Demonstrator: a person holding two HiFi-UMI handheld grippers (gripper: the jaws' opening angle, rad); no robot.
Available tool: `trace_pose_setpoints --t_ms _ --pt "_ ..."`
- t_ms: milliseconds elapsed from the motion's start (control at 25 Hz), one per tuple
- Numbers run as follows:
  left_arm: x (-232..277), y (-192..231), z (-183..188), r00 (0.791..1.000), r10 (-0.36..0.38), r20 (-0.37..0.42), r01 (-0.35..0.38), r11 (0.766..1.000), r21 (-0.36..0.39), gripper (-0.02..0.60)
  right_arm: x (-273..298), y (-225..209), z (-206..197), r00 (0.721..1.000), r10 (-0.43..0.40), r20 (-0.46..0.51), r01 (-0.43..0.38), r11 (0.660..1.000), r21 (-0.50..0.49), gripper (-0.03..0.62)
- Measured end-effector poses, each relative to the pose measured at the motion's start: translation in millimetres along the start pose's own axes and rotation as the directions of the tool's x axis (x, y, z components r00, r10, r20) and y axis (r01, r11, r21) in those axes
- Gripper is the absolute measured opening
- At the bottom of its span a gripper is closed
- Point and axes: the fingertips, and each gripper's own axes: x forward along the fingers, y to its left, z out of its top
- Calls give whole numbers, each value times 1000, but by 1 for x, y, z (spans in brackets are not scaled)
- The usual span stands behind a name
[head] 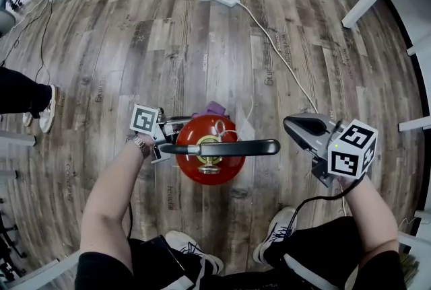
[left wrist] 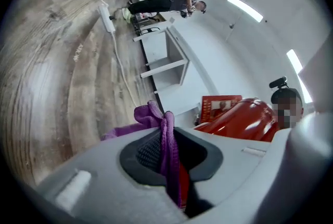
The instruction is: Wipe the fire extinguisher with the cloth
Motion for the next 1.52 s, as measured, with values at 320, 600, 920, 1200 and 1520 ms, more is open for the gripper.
trace_pose_setpoints --t_ms 320,600,920,1200,1520 --pt "0 -148 44 978 -141 -152 174 956 237 48 -6 -1 8 999 16 33 -16 1000 3 5" --pt "22 -239 47 910 -108 -400 290 855 430 49 -11 -3 7 998 19 52 -19 1000 4 5" --pt "53 -212 45 833 62 -550 240 856 459 49 -16 -4 9 998 19 60 -19 1000 9 5" --pt "70 -127 30 739 104 -666 144 941 307 48 -13 -10 4 999 11 43 -12 1000 24 5" --pt "74 -17 -8 757 57 -650 57 987 153 48 -12 -32 -22 1000 -20 -16 21 997 71 5"
